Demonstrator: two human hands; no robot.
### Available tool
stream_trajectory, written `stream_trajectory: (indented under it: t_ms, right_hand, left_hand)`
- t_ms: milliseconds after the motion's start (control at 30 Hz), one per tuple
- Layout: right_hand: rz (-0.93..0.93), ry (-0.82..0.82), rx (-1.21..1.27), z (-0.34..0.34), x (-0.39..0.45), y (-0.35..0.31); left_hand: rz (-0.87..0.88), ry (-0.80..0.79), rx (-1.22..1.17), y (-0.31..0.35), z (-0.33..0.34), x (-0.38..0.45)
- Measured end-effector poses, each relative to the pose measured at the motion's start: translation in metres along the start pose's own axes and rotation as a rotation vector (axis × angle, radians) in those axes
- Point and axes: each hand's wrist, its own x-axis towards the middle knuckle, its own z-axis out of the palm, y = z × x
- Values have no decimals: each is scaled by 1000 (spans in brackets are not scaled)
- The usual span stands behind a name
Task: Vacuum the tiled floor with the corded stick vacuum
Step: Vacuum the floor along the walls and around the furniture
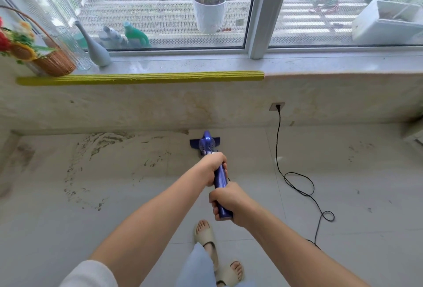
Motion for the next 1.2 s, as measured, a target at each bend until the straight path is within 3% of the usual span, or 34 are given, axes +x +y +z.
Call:
stream_trajectory:
  t_ms: [300,533,933,1200]
  right_hand:
    - [-55,-75,-16,14,-8,-13]
    - [-67,-74,30,78,6,-53]
    - [-76,23,255,200,50,-120]
    - [-36,-2,215,211,33,-128]
  left_hand:
    - [40,47,-41,8,-20,-9]
    - [36,50,-19,45,-90,3]
    - [37,-54,145,116,-197,21]
    - [4,-123,92,114,-220,15]
